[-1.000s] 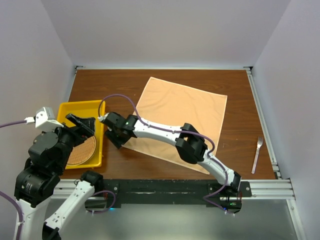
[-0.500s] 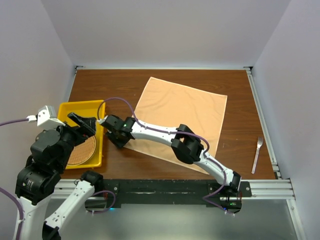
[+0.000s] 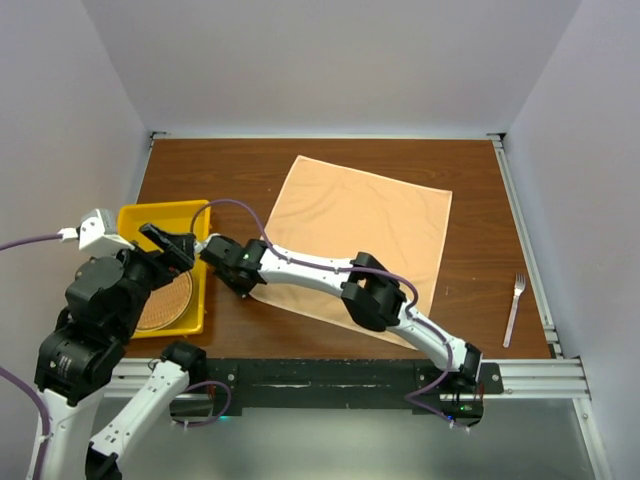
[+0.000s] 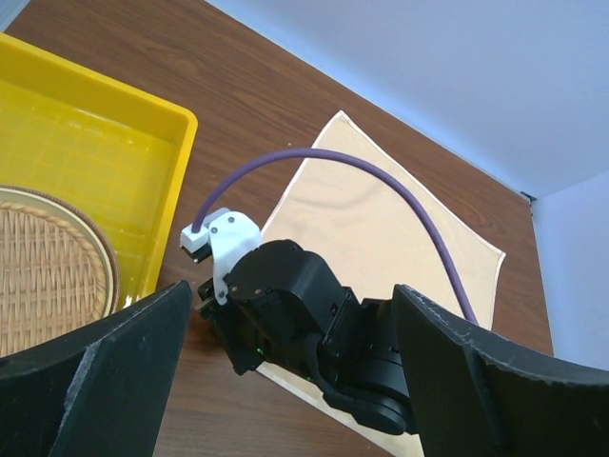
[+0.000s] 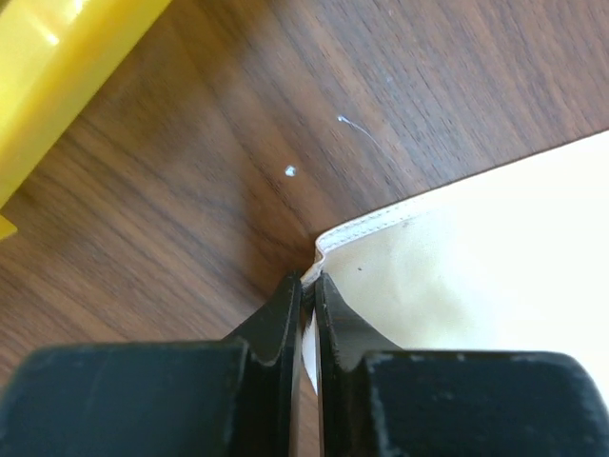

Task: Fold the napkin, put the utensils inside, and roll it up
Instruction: Fold the napkin

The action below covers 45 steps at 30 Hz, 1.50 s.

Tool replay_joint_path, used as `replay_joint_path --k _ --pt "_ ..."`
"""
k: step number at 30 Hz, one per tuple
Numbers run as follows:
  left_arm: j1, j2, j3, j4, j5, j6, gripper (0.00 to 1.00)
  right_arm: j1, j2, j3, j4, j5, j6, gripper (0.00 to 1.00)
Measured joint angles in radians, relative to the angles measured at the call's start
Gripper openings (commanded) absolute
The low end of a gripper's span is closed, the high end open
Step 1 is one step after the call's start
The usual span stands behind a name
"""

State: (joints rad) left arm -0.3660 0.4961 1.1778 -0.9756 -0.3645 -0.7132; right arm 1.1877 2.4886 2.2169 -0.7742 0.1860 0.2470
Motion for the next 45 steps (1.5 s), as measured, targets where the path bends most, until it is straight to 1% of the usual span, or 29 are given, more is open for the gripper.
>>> replay_joint_path --k 2,4,6,9,12,16,19,25,29,37,45 --pt "0.000 0.012 -0.023 0.021 0.010 0.003 0.92 -0.016 -0.021 -0.021 0.010 -0.027 0.012 0.00" --pt "0.000 0.042 -0.048 0.051 0.025 0.019 0.92 -0.052 -0.090 -0.105 0.025 -0.072 0.032 0.00" --pt "0.000 0.094 -0.074 0.088 0.045 0.036 0.92 -0.124 -0.203 -0.236 0.054 -0.135 0.060 0.00" --pt "0.000 0.208 -0.101 0.159 0.082 0.076 0.93 -0.314 -0.360 -0.389 0.104 -0.221 0.094 0.00" --pt "0.000 0.335 -0.104 0.232 0.119 0.125 0.93 -0.577 -0.468 -0.505 0.158 -0.272 0.111 0.00" --pt "0.000 0.517 -0.061 0.290 0.167 0.206 0.94 -0.870 -0.486 -0.565 0.168 -0.283 0.107 0.00" --pt "-0.001 0.592 -0.036 0.335 0.172 0.254 0.95 -0.980 -0.481 -0.570 0.134 -0.283 0.093 0.00" --pt "-0.023 0.614 0.005 0.369 0.145 0.329 0.98 -1.100 -0.478 -0.564 0.106 -0.285 0.053 0.00" --pt "-0.037 0.640 0.027 0.395 0.131 0.359 0.98 -1.159 -0.443 -0.516 0.092 -0.283 0.028 0.00" --pt "-0.042 0.673 0.027 0.397 0.124 0.374 0.99 -1.210 -0.377 -0.478 0.077 -0.274 0.000 0.00" --pt "-0.042 0.699 0.032 0.398 0.125 0.377 0.99 -1.263 -0.367 -0.444 0.074 -0.256 -0.007 0.00"
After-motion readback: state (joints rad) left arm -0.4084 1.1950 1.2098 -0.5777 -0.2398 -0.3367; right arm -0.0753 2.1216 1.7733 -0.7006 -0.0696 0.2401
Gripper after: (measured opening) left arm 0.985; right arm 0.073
